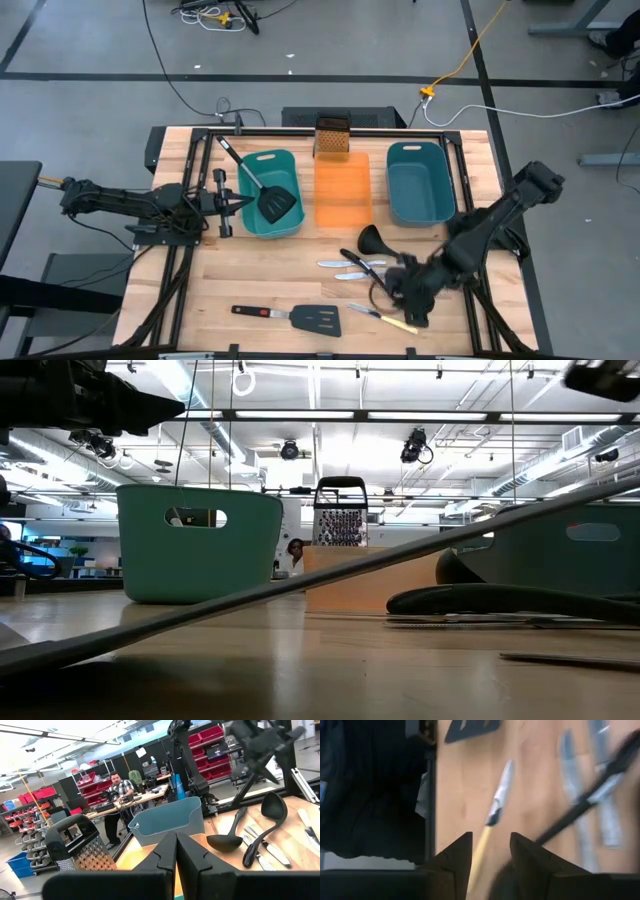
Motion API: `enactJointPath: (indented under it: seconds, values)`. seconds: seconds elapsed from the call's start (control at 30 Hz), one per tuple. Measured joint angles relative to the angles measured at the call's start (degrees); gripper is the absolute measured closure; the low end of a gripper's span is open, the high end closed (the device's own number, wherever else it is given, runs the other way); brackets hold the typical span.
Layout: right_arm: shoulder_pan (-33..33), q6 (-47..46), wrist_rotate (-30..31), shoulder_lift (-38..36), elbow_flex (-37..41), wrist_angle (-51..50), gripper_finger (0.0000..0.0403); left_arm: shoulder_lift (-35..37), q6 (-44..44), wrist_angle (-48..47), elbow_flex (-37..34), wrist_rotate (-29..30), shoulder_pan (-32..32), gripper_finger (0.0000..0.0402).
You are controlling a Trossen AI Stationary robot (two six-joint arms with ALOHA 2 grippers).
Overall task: Pick & Place Kitchen Items
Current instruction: Put the yellow table knife into the orange bin
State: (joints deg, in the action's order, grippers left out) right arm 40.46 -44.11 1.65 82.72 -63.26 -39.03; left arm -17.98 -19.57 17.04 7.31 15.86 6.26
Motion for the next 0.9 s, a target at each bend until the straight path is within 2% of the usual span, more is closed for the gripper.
enactJointPath:
  seconds: [0.3, 0.47, 0.63, 0.9]
  values:
    - [6.0, -9.5, 2.2, 9.1, 0.0, 8.8, 0.0262, 0.0, 0.5, 0.0, 0.0, 0.0, 0.0, 0.0386]
    - [8.2, -13.5, 1.3, 14.0, 0.0, 11.0, 0.0262, 0.0, 1.0, 0.0, 0.0, 0.0, 0.0, 0.0386]
    - [10.5, -19.1, 0.6, 16.6, 0.0, 12.0, 0.0262, 0.0, 1.4, 0.0, 0.0, 0.0, 0.0, 0.0386]
    - [13.1, -23.0, 0.4, 19.2, 0.0, 13.0, 0.0262, 0.0, 2.3, 0.0, 0.0, 0.0, 0.0, 0.0386]
